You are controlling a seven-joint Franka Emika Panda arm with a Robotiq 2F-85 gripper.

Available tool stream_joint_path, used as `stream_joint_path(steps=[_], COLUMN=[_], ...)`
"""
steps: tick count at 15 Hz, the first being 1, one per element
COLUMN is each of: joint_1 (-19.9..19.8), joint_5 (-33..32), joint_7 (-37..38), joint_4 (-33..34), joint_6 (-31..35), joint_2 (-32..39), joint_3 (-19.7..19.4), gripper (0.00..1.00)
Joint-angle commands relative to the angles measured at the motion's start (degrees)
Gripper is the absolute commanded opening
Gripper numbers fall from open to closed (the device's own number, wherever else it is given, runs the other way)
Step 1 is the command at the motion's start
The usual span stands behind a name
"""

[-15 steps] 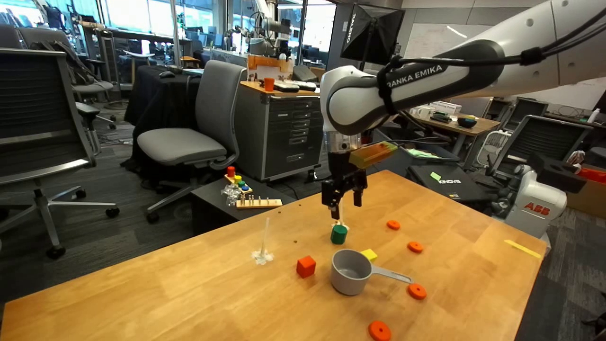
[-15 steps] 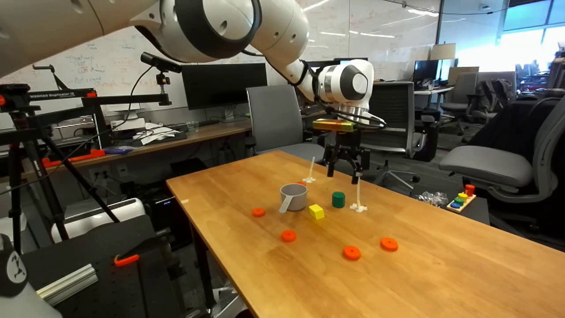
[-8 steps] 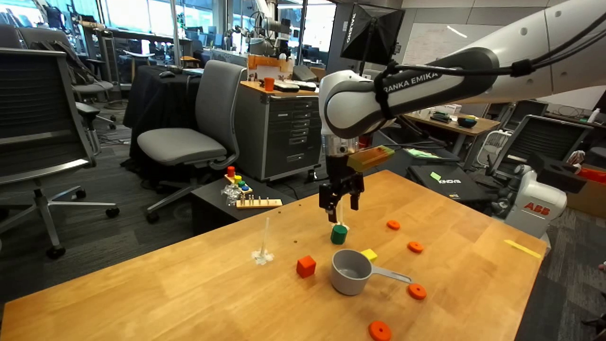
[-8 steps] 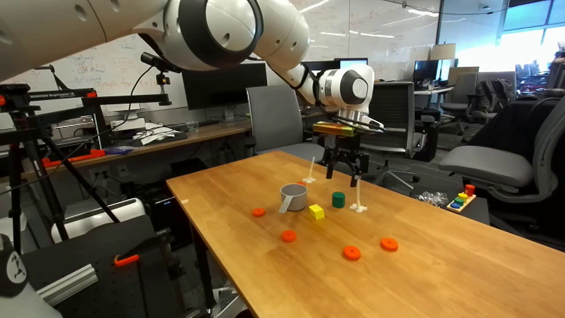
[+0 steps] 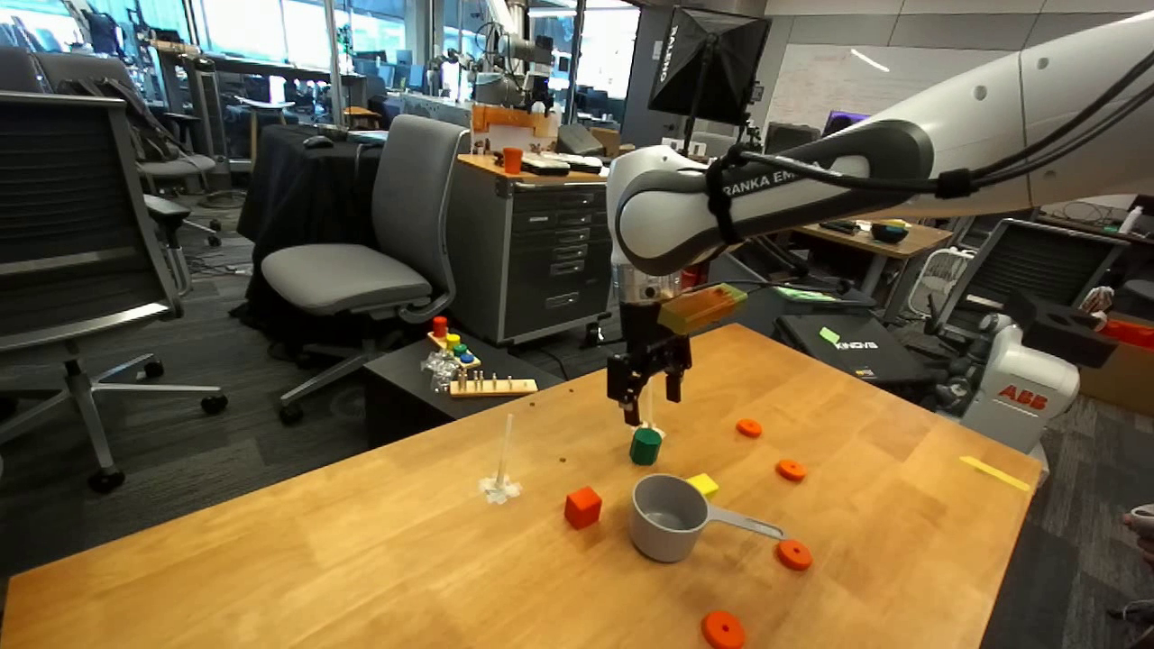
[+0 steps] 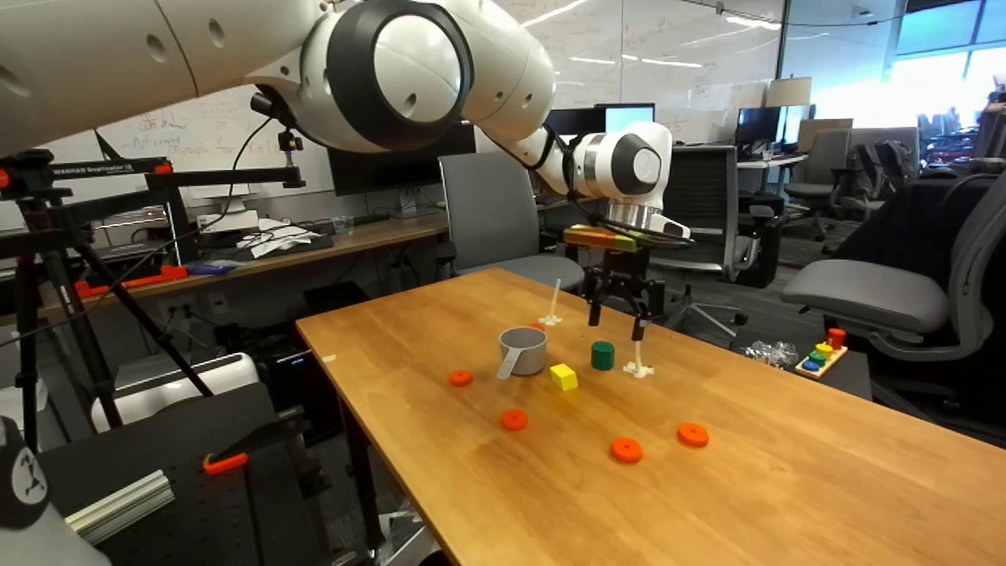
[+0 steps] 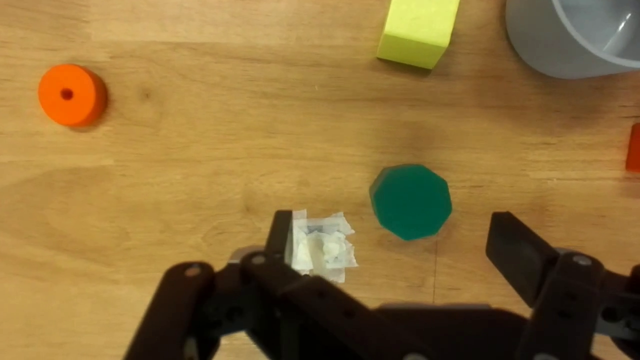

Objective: Put the blocks in the cup

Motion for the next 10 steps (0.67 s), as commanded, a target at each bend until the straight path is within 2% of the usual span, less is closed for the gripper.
stream_joint_path(steps=[1,8,10], joint_1=[0.5,1.0,1.0], joint_5=[0.0,0.7,0.3], joint_7=[-0.9,-2.1,-2.3], joint_4=[7.0,11.2,10.6], joint_6=[-2.5,-3.9,-3.6], joint_2=[4.2,7.8,7.6], joint_3=[-0.6,0.2,1.0], gripper=[1.0,1.0,1.0])
